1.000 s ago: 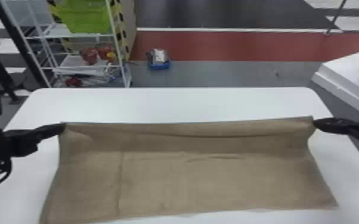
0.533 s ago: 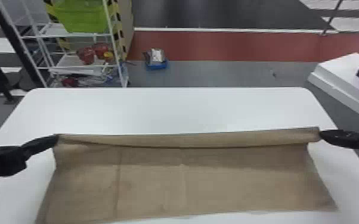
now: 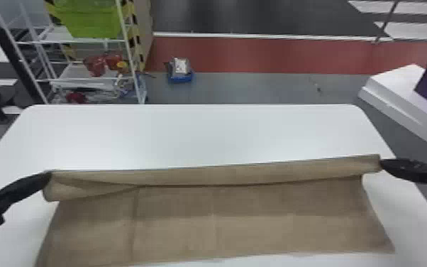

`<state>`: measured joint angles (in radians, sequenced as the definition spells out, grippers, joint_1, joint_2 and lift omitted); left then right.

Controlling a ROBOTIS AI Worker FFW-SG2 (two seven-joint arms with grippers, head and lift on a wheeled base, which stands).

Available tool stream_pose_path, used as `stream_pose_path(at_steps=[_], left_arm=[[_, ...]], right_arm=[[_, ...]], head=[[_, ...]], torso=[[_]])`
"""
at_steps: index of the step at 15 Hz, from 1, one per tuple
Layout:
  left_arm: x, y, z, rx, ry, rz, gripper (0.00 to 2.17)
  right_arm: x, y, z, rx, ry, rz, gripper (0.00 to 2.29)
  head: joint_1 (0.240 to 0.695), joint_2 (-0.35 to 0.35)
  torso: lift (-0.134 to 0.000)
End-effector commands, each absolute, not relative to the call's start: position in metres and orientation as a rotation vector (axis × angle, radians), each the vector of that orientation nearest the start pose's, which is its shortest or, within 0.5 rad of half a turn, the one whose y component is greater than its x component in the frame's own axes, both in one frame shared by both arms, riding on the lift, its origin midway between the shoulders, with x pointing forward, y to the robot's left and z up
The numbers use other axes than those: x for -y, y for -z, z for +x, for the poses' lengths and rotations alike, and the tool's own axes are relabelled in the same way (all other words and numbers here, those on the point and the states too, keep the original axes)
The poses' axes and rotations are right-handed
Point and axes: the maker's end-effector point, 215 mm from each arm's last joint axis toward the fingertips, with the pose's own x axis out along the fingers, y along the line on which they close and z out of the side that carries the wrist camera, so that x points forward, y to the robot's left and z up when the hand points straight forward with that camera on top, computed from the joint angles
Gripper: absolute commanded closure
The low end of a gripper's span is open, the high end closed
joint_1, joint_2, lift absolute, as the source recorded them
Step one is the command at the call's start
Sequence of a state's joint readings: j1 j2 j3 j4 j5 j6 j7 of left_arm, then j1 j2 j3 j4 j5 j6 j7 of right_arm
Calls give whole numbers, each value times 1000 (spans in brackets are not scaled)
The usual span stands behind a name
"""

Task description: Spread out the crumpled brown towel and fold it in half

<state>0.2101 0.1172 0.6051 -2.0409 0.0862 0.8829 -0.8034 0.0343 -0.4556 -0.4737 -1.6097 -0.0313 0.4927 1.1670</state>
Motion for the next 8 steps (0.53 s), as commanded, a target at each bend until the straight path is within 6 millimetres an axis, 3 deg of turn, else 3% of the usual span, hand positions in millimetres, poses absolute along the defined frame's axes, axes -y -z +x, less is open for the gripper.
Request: stream_pose_path(at_steps=[1,8], left_arm=[[-411,380,420,-473,206,-254,1436],[-397,394,387,-458,245,-258,1420]], right_arm=[[432,361,474,-452,-609,-65,1214],[427,380,445,-452,-650,-107,1214]], head=[[695,-29],[695,-32]], torso=[[-123],[-123]])
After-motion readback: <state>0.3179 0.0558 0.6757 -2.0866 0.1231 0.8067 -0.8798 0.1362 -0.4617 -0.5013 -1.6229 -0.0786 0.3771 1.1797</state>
